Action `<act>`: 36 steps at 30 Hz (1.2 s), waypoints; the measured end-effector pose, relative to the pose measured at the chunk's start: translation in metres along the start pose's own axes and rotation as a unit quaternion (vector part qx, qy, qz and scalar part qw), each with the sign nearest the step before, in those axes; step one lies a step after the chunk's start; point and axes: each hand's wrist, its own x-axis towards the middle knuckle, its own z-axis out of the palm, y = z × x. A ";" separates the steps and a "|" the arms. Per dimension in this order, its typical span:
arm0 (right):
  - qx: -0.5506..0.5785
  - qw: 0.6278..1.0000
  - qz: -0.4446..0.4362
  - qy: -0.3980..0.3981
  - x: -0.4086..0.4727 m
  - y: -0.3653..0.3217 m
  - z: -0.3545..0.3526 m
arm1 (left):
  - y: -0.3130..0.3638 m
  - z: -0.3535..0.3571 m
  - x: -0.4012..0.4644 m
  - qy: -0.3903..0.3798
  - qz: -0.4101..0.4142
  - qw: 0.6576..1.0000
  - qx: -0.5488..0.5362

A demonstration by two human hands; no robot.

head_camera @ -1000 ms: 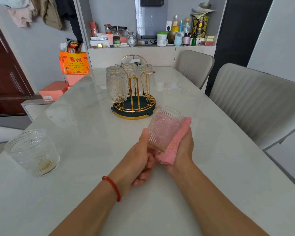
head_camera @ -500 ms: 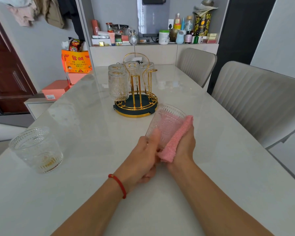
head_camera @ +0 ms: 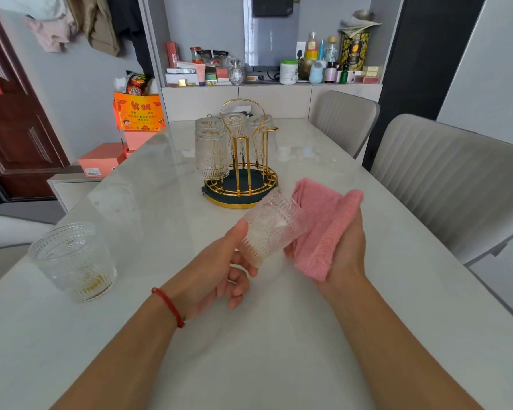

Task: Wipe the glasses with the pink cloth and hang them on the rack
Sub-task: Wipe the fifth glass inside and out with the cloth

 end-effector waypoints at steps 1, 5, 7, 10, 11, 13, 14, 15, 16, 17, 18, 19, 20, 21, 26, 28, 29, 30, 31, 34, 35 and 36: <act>-0.017 1.000 -0.016 0.003 0.001 0.001 -0.001 | 0.000 -0.002 0.001 0.011 0.006 1.000 0.016; -0.204 0.977 -0.065 -0.001 -0.004 0.013 0.006 | -0.003 -0.006 0.000 0.017 0.053 0.994 0.099; -0.270 0.961 -0.061 -0.003 -0.006 0.017 0.011 | -0.004 -0.009 0.001 0.020 0.071 0.990 0.117; -0.342 0.937 -0.074 0.009 -0.009 0.013 0.012 | 0.000 -0.012 -0.002 0.042 0.082 0.987 0.129; -0.367 0.926 -0.091 0.004 -0.010 0.012 0.010 | 0.000 -0.012 -0.002 0.057 0.080 0.986 0.136; -0.387 0.912 -0.124 -0.046 -0.018 0.011 0.011 | -0.001 -0.014 0.000 0.100 0.069 0.982 0.145; -0.367 0.917 -0.126 -0.090 -0.026 0.011 0.014 | -0.001 -0.014 0.001 0.124 0.061 0.981 0.139; -0.351 0.919 -0.126 -0.126 -0.031 0.012 0.015 | -0.001 -0.014 0.002 0.149 0.050 0.979 0.129; -0.356 0.910 -0.132 -0.166 -0.035 0.014 0.016 | 0.001 -0.016 0.001 0.174 0.039 0.978 0.110; -0.382 0.890 -0.138 -0.206 -0.036 0.016 0.013 | 0.003 -0.017 0.002 0.192 0.031 0.977 0.082; -0.414 0.869 -0.139 -0.233 -0.038 0.018 0.013 | 0.005 -0.019 0.001 0.209 0.027 0.976 0.048; -0.450 0.845 -0.142 -0.250 -0.038 0.021 0.012 | 0.008 -0.020 0.000 0.219 0.029 0.975 0.017; -0.489 0.820 -0.145 -0.260 -0.040 0.024 0.012 | 0.011 -0.022 -0.003 0.226 0.032 0.974 -0.004; -0.521 0.798 -0.158 -0.256 -0.042 0.026 0.010 | 0.012 -0.023 -0.004 0.227 0.038 0.973 -0.010; -0.585 0.746 -0.190 -0.258 -0.046 0.028 0.009 | 0.017 -0.030 -0.010 0.212 0.036 0.976 0.026; -0.607 0.722 -0.156 -0.293 -0.047 0.029 0.009 | 0.019 -0.035 -0.014 0.186 0.042 0.980 0.063; -0.621 0.704 -0.142 -0.315 -0.047 0.031 0.008 | 0.019 -0.037 -0.015 0.174 0.046 0.981 0.080; -0.629 0.687 -0.131 -0.339 -0.050 0.034 0.009 | 0.019 -0.039 -0.017 0.164 0.049 0.981 0.091; -0.632 0.675 -0.115 -0.362 -0.053 0.036 0.012 | 0.018 -0.040 -0.017 0.155 0.048 0.982 0.097; -0.649 0.633 -0.084 -0.414 -0.063 0.038 0.020 | 0.016 -0.042 -0.016 0.141 0.045 0.984 0.103; -0.640 0.641 -0.079 -0.417 -0.065 0.037 0.021 | 0.014 -0.042 -0.014 0.138 0.055 0.984 0.095; -0.620 0.658 -0.078 -0.420 -0.066 0.039 0.020 | 0.013 -0.043 -0.013 0.140 0.067 0.985 0.081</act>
